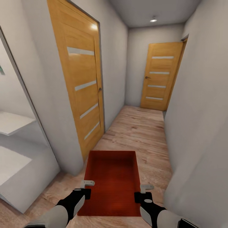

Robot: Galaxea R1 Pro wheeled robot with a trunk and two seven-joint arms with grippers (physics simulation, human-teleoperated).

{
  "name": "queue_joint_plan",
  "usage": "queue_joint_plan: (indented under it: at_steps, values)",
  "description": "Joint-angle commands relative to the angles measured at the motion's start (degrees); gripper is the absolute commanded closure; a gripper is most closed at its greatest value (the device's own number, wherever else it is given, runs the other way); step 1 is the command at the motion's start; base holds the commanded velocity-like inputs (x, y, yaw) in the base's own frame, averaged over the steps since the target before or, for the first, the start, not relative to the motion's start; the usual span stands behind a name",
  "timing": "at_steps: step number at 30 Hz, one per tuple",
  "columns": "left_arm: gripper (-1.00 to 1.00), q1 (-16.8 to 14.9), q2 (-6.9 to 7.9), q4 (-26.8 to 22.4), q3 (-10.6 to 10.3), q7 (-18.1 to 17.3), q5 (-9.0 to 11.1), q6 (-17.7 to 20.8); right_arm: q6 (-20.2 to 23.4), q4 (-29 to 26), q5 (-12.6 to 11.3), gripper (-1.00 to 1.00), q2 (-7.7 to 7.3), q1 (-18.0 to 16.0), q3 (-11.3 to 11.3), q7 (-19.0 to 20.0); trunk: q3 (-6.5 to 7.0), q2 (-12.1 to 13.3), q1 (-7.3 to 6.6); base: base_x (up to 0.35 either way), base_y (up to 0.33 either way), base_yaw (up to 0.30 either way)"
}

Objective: Move the two storage containers from the living room to the garage. In the garage, place one container on the floor and stack the other container on top of it (either order is fine).

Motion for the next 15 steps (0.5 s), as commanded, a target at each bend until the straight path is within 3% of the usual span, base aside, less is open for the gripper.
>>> queue_joint_plan:
  at_steps: [1, 15]
  values:
    - [1.0, 0.03, -0.02, 0.18, -1.81, 0.27, 1.03, 0.34, -0.38, 0.0, -0.32, 1.0, -0.38, -0.07, -0.21, -1.09, -0.09, -0.08, 0.05, 0.322, 0.0, 0.0]
    - [1.0, 0.03, -0.02, 0.18, -1.8, 0.27, 1.03, 0.35, -0.42, 0.0, -0.32, 1.0, -0.42, -0.07, -0.23, -1.09, -0.09, -0.08, 0.05, 0.322, 0.0, 0.0]
